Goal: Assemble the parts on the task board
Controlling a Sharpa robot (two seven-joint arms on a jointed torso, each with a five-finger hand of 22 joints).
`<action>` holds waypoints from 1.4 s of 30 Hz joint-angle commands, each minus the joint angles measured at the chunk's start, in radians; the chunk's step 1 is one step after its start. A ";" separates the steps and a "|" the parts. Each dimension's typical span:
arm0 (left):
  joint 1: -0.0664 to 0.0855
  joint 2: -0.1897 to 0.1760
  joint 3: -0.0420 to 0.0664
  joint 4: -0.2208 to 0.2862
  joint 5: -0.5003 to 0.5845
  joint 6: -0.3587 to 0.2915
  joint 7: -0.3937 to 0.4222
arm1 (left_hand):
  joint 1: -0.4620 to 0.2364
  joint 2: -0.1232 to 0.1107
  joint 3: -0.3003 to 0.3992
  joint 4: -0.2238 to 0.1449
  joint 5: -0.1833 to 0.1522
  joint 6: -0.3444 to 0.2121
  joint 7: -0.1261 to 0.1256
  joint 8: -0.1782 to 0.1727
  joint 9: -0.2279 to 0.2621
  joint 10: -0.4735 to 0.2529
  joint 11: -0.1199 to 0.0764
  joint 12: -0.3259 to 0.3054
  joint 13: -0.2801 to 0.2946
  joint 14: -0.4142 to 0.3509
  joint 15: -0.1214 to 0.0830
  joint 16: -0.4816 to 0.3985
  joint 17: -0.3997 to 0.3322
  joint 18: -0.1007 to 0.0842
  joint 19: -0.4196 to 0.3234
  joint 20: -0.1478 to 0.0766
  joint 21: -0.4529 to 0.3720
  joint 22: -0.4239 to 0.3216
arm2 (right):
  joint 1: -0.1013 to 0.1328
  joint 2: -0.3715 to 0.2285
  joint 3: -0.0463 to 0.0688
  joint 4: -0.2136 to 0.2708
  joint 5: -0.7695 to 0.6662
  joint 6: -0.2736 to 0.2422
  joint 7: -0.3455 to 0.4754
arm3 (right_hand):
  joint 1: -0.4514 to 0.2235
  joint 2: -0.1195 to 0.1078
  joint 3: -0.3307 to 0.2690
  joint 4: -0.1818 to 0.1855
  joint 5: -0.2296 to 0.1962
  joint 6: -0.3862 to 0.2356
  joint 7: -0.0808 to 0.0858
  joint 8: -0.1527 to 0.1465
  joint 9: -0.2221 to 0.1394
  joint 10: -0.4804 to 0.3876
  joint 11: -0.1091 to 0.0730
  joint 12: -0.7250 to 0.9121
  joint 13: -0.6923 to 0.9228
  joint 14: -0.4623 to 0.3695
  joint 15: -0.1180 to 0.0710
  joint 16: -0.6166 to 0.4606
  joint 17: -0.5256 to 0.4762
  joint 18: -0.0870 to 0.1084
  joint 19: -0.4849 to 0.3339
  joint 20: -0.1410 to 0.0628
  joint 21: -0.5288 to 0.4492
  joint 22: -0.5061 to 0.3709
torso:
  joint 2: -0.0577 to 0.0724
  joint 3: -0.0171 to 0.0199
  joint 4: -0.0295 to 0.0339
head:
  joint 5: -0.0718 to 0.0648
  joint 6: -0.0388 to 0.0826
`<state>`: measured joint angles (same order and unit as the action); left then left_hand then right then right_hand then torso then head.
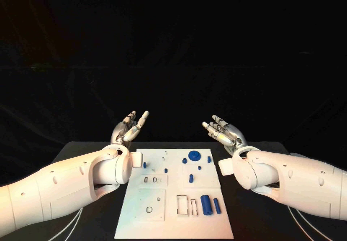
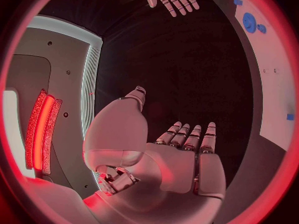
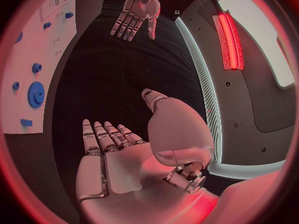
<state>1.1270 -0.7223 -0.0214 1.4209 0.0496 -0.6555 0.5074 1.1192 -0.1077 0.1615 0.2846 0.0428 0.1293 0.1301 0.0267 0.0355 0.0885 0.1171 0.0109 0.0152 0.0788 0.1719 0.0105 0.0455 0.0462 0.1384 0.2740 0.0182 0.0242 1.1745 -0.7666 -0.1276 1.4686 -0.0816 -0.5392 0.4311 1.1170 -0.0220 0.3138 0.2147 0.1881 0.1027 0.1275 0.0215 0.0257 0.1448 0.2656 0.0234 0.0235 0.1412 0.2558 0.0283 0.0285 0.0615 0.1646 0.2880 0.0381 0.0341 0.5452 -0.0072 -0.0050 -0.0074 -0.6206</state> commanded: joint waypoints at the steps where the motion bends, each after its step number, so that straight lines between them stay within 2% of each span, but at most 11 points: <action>1: 0.001 0.002 0.001 0.001 0.013 0.048 0.020 | 0.051 -0.009 0.008 0.012 0.007 0.014 0.047 0.006 0.004 0.009 0.018 0.007 0.003 0.007 0.018 0.009 0.005 0.022 0.001 0.017 0.008 0.002 | 0.016 0.003 -0.013 -0.014 -0.092 0.183 -0.058 | 0.129 0.002 0.038 -0.052 0.010 0.149 0.174 0.056 0.037 0.203 0.012 0.052 0.026 0.223 0.007 0.075 0.045 0.031 0.112 0.003 0.050 0.025 | 0.000 -0.0002 -0.0001 | 0.000 0.000; 6: 0.001 0.002 0.001 0.001 0.013 0.048 0.020 | 0.076 0.005 0.024 0.011 0.007 0.058 0.060 0.021 0.016 0.057 0.032 0.017 0.010 0.038 0.026 0.018 0.017 0.024 0.004 0.018 0.010 0.003 | 0.028 0.005 -0.025 -0.024 -0.108 0.220 -0.069 | 0.223 -0.019 0.081 -0.147 -0.025 0.341 0.168 0.129 0.082 0.481 -0.010 0.111 0.046 0.469 -0.023 0.156 0.088 0.063 0.244 0.003 0.106 0.051 | 0.000 -0.0002 -0.0001 | 0.000 0.000; 7: 0.003 -0.029 0.001 0.016 0.012 0.075 0.037 | 0.092 0.010 0.032 0.012 0.006 0.090 0.060 0.032 0.025 0.091 0.029 0.023 0.014 0.082 0.038 0.032 0.035 0.026 0.038 0.020 0.022 0.010 | 0.041 0.000 -0.025 -0.055 -0.256 0.114 -0.049 | 0.228 -0.021 0.086 -0.156 -0.026 0.357 0.168 0.135 0.086 0.508 -0.012 0.111 0.044 0.491 -0.026 0.160 0.091 0.066 0.254 0.003 0.110 0.051 | 0.015 -0.0015 0.0014 | 0.008 -0.011; 11: 0.005 -0.037 0.001 0.024 0.012 0.080 0.043 | 0.121 0.021 0.044 0.007 0.007 0.153 0.074 0.055 0.041 0.170 0.043 0.040 0.023 0.165 0.051 0.062 0.064 0.028 0.111 0.021 0.046 0.023 | 0.047 -0.001 -0.025 -0.063 -0.301 0.104 -0.049 | 0.246 -0.033 0.108 -0.191 -0.027 0.432 0.162 0.158 0.101 0.627 -0.022 0.117 0.041 0.604 -0.040 0.187 0.104 0.081 0.345 0.002 0.143 0.063 | 0.023 -0.0021 0.0024 | 0.006 -0.008; 15: 0.008 -0.050 0.001 0.039 0.012 0.084 0.047 | 0.187 0.028 0.062 -0.001 0.007 0.293 0.090 0.110 0.079 0.362 0.068 0.076 0.038 0.382 0.082 0.140 0.126 0.035 0.421 0.019 0.157 0.077 | 0.056 -0.002 -0.025 -0.071 -0.380 0.104 -0.057 | 0.242 -0.049 0.131 -0.216 -0.027 0.509 0.157 0.177 0.113 0.709 -0.033 0.105 0.040 0.673 -0.056 0.196 0.106 0.099 0.493 0.002 0.196 0.081 | 0.030 -0.0042 0.0034 | 0.004 -0.009; 20: 0.015 -0.071 0.001 0.069 0.012 0.092 0.044 | 0.269 0.015 0.076 -0.018 0.006 0.475 0.106 0.185 0.126 0.679 0.099 0.141 0.059 0.649 0.024 0.242 0.191 0.089 0.578 0.012 0.223 0.097 | 0.068 -0.004 -0.024 -0.073 -0.485 0.111 -0.071 | 0.230 -0.064 0.148 -0.224 -0.030 0.613 0.146 0.206 0.130 0.764 -0.046 0.094 0.040 0.724 -0.072 0.201 0.106 0.114 0.541 0.000 0.214 0.080 | 0.045 -0.0062 0.0062 | 0.003 -0.008; 25: 0.027 -0.099 0.001 0.110 0.012 0.100 0.038 | 0.312 0.004 0.084 -0.036 0.007 0.604 0.096 0.237 0.158 0.762 0.098 0.158 0.059 0.735 0.006 0.278 0.205 0.128 0.650 0.011 0.256 0.106 | 0.081 -0.005 -0.023 -0.073 -0.602 0.107 -0.087 | 0.223 -0.078 0.170 -0.230 -0.020 0.688 0.136 0.225 0.139 0.826 -0.062 0.088 0.041 0.812 -0.096 0.227 0.116 0.124 0.609 -0.012 0.246 0.088 | 0.066 -0.0101 0.0088 | 0.001 -0.006; 27: 0.035 -0.119 0.001 0.139 0.012 0.105 0.034 | 0.345 -0.006 0.094 -0.052 0.006 0.648 0.076 0.256 0.166 0.823 0.074 0.163 0.056 0.798 -0.018 0.302 0.219 0.140 0.744 -0.011 0.304 0.123 | 0.091 -0.005 -0.022 -0.072 -0.687 0.103 -0.107 | 0.218 -0.090 0.183 -0.232 -0.011 0.710 0.129 0.228 0.139 0.856 -0.072 0.080 0.042 0.859 -0.110 0.242 0.123 0.124 0.643 -0.026 0.264 0.093 | 0.081 -0.0124 0.0103 | -0.001 -0.004; 37: 0.068 -0.182 0.004 0.230 0.003 0.133 0.014 | 0.383 -0.021 0.122 -0.066 0.007 0.700 0.076 0.269 0.169 0.922 0.043 0.156 0.052 0.918 -0.058 0.336 0.247 0.140 0.847 -0.059 0.348 0.132 | 0.135 0.015 -0.019 -0.087 -1.070 0.199 -0.294 | 0.197 -0.124 0.196 -0.225 -0.011 0.775 0.096 0.248 0.147 0.969 -0.112 0.089 0.049 0.995 -0.158 0.297 0.160 0.125 0.742 -0.071 0.327 0.118 | 0.136 -0.0208 0.0140 | -0.008 -0.002; 40: 0.076 -0.195 0.004 0.251 0.000 0.141 0.009 | 0.383 -0.023 0.124 -0.065 0.007 0.702 0.076 0.268 0.169 0.926 0.042 0.154 0.052 0.922 -0.060 0.337 0.249 0.139 0.851 -0.061 0.350 0.132 | 0.146 0.022 -0.019 -0.086 -1.167 0.216 -0.338 | 0.193 -0.145 0.179 -0.225 -0.006 0.821 0.062 0.268 0.158 1.056 -0.151 0.100 0.063 1.148 -0.212 0.394 0.237 0.122 0.861 -0.130 0.417 0.162 | 0.152 -0.0233 0.0165 | -0.009 0.000; 42: 0.080 -0.204 0.004 0.266 -0.001 0.144 0.008 | 0.383 -0.024 0.125 -0.064 0.007 0.703 0.076 0.268 0.168 0.928 0.042 0.153 0.052 0.925 -0.060 0.337 0.250 0.139 0.853 -0.063 0.350 0.132 | 0.154 0.029 -0.019 -0.085 -1.234 0.225 -0.366 | 0.189 -0.154 0.171 -0.223 -0.010 0.824 0.058 0.266 0.159 1.067 -0.158 0.095 0.066 1.189 -0.223 0.427 0.267 0.123 0.892 -0.142 0.444 0.177 | 0.164 -0.0238 0.0179 | -0.010 0.003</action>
<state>1.2041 -0.9241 -0.0181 1.6762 0.0576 -0.5485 0.5197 1.4938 -0.1302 0.2804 0.2207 0.0466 0.8259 0.2087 0.2899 0.2036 1.0101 0.1590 0.1682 0.0681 0.9959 0.1125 0.3416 0.2946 0.1783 0.9849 0.2127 0.3662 0.1552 1.3254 -0.7416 -0.1468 1.3819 -1.1092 -0.3724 0.1600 1.3036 -0.1682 0.4927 -0.0093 0.1782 0.9223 0.1855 0.2860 0.1846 1.2039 0.1095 0.1230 0.0889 1.3164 0.0371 0.4461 0.2876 0.1706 1.0460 0.1502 0.4742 0.2066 0.6866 -0.0286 0.0101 -0.0166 -0.6207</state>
